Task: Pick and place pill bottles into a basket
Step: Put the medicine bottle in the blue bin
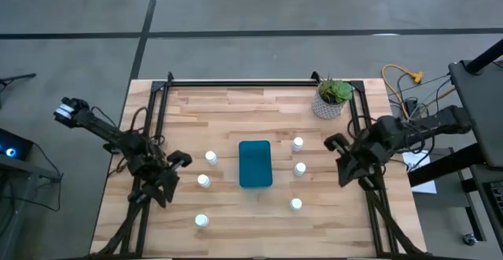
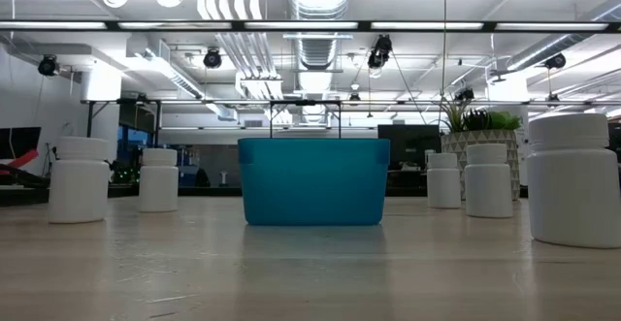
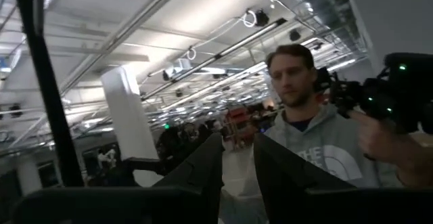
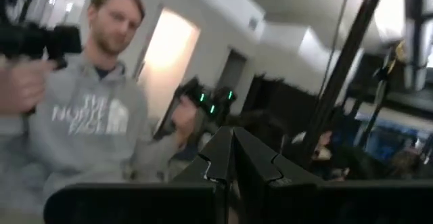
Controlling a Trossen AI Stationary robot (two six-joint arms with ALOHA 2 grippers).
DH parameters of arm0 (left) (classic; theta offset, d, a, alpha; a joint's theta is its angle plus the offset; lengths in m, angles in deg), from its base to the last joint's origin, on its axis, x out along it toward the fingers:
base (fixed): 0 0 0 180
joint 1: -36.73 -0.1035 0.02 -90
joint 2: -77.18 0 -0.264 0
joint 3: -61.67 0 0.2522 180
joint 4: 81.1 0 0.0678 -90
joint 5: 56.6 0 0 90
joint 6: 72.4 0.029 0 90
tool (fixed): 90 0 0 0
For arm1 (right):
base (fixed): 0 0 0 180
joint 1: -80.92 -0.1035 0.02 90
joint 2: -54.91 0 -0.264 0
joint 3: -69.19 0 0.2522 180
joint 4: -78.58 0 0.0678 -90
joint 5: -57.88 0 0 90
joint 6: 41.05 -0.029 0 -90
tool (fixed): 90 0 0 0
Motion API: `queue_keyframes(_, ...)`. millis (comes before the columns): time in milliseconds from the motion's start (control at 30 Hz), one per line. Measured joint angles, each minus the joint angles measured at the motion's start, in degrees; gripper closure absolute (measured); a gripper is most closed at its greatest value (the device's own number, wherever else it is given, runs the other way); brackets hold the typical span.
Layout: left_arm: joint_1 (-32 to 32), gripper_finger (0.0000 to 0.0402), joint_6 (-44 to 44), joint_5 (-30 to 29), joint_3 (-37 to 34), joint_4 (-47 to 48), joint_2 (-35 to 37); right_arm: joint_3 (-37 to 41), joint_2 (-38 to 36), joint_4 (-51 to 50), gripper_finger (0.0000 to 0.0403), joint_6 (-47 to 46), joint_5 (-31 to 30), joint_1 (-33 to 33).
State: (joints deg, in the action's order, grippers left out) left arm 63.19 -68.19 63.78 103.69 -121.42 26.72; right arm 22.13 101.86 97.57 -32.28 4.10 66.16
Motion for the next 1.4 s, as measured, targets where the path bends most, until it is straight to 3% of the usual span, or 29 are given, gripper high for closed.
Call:
queue_keyframes(133, 2.16, 0.0332, 4.22, -6.04, 2.47, 8.67, 0.24, -5.97, 1.98, -10.18, 0.0394, 5.64, -10.41, -3.29)
queue_keyframes(300, 4.53, 0.0332, 6.81, -24.08, 6.42, 22.25, 0.16, -16.83, 4.80, -26.48, 0.0394, 6.91, -25.53, -4.65)
queue_keyframes(367, 5.32, 0.0332, 6.84, -30.46, 7.92, 26.47, -0.12, -21.80, 6.60, -34.67, 0.0394, 5.23, -28.53, -4.75)
queue_keyframes(500, 6.28, 0.0332, 6.81, -38.12, 10.35, 33.05, -1.46, -32.27, 11.78, -51.10, 0.0394, 2.42, -28.74, -4.85)
queue_keyframes(800, 7.92, 0.0332, 6.68, -42.17, 11.68, 34.22, -1.61, -55.38, 26.15, -81.97, 0.0394, -0.90, -28.83, -5.14)
queue_keyframes(1100, 8.55, 0.0332, 5.16, -44.98, 11.96, 38.95, -1.62, -75.02, 40.95, -105.15, 0.0394, -2.87, -28.84, -5.79)
queue_keyframes(1267, 9.91, 0.0332, 5.14, -51.97, 14.85, 48.59, -2.67, -84.85, 48.82, -115.35, 0.0394, -3.02, -28.88, -6.90)
queue_keyframes(1400, 10.69, 0.0332, 5.20, -54.09, 15.93, 52.67, -4.73, -89.44, 54.14, -119.63, 0.0394, -3.47, -30.25, -7.31)
